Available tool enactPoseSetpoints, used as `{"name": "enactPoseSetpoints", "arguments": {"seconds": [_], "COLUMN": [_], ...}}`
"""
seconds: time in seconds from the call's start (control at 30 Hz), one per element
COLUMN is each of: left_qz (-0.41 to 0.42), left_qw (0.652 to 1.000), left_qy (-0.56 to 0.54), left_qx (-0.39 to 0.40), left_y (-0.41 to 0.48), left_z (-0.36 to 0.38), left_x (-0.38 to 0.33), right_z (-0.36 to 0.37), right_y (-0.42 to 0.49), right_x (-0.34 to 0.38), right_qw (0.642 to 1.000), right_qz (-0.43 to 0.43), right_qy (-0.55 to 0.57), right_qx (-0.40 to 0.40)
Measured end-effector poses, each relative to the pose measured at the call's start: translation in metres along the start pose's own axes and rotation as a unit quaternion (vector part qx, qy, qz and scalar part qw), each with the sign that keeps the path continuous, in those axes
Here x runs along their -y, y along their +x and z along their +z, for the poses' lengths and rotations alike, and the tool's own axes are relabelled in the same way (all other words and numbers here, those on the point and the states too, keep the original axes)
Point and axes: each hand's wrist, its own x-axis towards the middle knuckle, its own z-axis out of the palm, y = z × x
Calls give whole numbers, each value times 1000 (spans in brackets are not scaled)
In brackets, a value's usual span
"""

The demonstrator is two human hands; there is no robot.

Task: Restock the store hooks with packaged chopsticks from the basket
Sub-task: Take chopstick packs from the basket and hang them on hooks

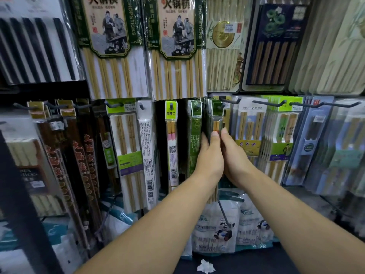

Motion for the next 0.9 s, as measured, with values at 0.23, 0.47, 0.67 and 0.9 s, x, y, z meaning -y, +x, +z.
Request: {"name": "enactPoseSetpoints", "arguments": {"seconds": [0.23,0.47,0.67,0.9], "left_qz": [-50,225,103,23], "left_qw": [961,912,938,996], "left_qy": [233,328,331,79], "left_qx": [137,-102,-7,32], "left_y": [-64,-61,-29,-10], "left_z": [-49,-83,-65,-55], "left_x": [-2,-33,-29,-9], "right_z": [-20,15,40,42], "right_y": [-41,-71,-51,-27], "right_x": [4,10,3,-14], "right_qw": [938,908,955,977], "right_qz": [-203,-280,-185,-122], "right_qy": [-244,-287,-229,-173], "right_qx": [-138,-122,-43,2]}}
